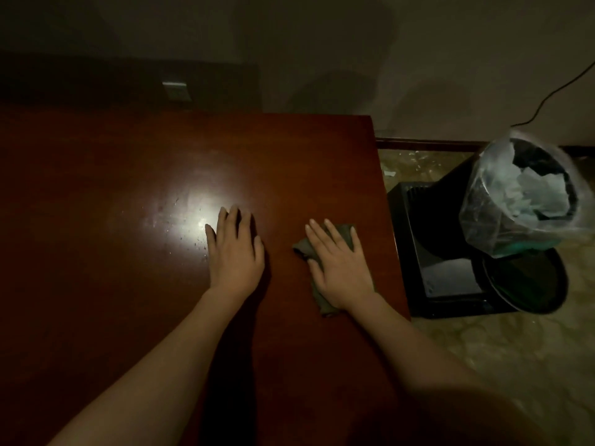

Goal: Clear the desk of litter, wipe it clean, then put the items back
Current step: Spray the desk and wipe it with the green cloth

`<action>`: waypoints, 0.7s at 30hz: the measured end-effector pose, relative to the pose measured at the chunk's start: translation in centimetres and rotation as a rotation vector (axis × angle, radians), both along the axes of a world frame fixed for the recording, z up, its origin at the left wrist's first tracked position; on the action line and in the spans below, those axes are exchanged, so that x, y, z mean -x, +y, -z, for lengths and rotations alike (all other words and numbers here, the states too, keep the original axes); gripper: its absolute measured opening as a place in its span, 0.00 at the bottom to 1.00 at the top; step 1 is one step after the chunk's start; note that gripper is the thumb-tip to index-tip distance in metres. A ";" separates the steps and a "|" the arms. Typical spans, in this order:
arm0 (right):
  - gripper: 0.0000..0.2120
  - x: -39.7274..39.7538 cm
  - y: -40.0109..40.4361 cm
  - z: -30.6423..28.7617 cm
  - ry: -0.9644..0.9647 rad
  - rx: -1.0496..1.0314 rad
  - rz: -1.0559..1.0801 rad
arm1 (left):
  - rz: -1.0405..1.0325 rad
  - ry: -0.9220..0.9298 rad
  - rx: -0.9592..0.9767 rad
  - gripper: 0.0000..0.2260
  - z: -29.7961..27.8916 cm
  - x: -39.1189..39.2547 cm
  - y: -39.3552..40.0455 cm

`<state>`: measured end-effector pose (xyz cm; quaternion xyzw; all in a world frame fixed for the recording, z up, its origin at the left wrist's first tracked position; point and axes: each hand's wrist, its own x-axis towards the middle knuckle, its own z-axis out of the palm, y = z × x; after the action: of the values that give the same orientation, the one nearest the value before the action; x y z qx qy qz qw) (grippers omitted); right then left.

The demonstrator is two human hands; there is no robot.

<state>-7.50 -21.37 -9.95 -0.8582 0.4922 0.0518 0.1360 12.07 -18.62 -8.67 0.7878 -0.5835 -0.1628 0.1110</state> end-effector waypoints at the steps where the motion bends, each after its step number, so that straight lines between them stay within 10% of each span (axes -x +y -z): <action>1: 0.30 -0.5 -1.8 0.0 0.005 0.004 0.000 | -0.006 -0.008 0.000 0.22 0.1 -0.4 -1.1; 21: 0.26 -15.3 -24.3 -0.2 0.004 0.079 -0.096 | -0.064 -0.123 -0.043 0.26 1.9 -4.0 -6.3</action>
<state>7.77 -45.64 -9.76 -0.8855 0.4522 0.0406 0.0984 16.02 -24.90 -10.60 0.8167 -0.5602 -0.1229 0.0630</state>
